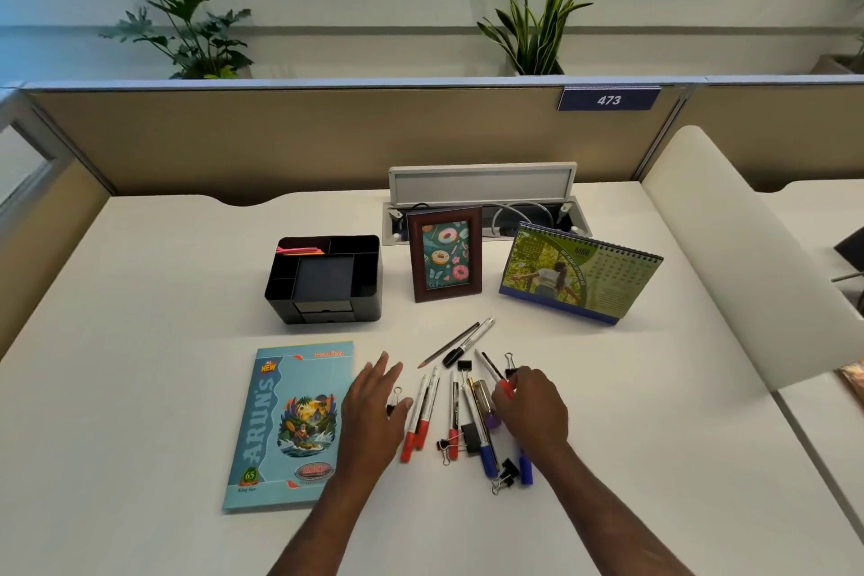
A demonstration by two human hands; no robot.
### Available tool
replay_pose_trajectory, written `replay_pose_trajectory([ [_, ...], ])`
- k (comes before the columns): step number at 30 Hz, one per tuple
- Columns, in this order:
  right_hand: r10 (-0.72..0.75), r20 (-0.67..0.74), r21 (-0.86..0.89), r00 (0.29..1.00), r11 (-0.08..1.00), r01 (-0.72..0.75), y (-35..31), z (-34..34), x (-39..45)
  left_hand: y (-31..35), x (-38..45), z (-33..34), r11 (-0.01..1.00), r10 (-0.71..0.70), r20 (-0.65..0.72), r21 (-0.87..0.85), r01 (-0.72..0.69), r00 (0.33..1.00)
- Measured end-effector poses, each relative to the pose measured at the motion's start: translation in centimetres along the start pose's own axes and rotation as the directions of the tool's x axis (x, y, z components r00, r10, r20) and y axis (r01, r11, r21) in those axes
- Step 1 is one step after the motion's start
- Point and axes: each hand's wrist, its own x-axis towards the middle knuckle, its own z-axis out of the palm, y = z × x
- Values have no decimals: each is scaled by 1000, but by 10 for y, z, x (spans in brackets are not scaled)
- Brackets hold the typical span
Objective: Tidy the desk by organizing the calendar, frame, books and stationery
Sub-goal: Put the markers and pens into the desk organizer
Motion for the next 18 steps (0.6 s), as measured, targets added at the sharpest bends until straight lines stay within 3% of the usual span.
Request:
replay_pose_trajectory([
  [8, -161, -223, 159, 961, 967, 199, -28, -40, -29, 44, -7, 5, 945, 284, 12, -175, -277, 959],
  [12, -241, -225, 198, 944, 937, 287, -39, -47, -41, 68, -8, 2, 897, 372, -7, -254, -361, 928],
  [18, -374, -186, 274, 908, 868, 414, -52, -46, -52, 74, -11, 0, 886, 371, -82, -265, -379, 925],
])
